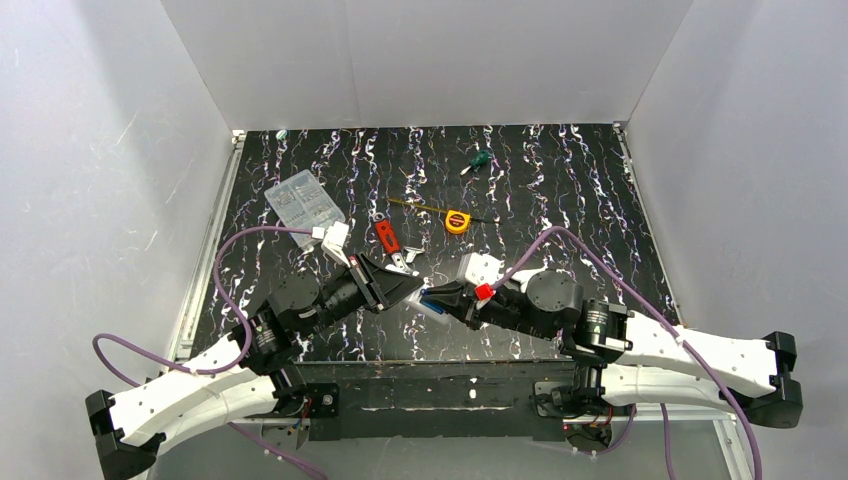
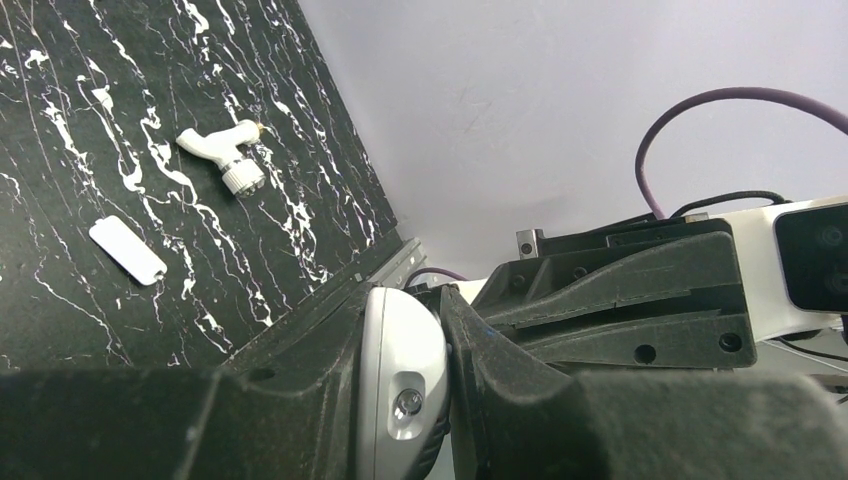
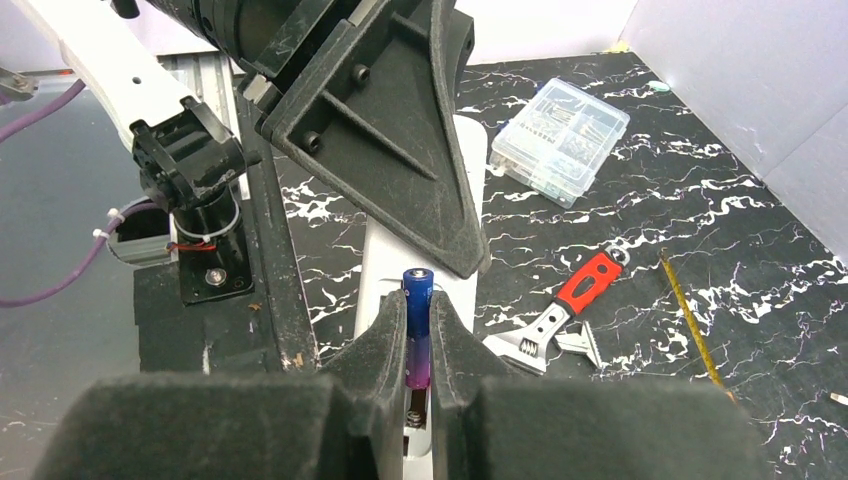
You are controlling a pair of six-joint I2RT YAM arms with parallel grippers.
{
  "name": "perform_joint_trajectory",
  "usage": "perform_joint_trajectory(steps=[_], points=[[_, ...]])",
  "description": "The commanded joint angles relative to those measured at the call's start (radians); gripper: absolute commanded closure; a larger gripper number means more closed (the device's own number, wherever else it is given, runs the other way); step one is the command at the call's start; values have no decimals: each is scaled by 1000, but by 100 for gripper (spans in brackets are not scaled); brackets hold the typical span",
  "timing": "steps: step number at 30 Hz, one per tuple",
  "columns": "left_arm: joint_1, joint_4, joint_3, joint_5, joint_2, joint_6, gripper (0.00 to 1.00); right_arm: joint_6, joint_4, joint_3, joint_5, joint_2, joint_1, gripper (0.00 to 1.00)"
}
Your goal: Load the batteries into the remote control
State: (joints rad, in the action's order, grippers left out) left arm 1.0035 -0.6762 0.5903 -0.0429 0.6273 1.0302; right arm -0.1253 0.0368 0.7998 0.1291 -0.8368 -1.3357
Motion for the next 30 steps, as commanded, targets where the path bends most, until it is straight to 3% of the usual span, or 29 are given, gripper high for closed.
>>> perform_joint_trajectory(steps=[1,30], points=[[3,-113,52,8,-18,18,100,-12,49,-25,30,28,-5,99],[3,-128,63,3,-22,27,100,-13,-87,-76,64,43,-5,99]])
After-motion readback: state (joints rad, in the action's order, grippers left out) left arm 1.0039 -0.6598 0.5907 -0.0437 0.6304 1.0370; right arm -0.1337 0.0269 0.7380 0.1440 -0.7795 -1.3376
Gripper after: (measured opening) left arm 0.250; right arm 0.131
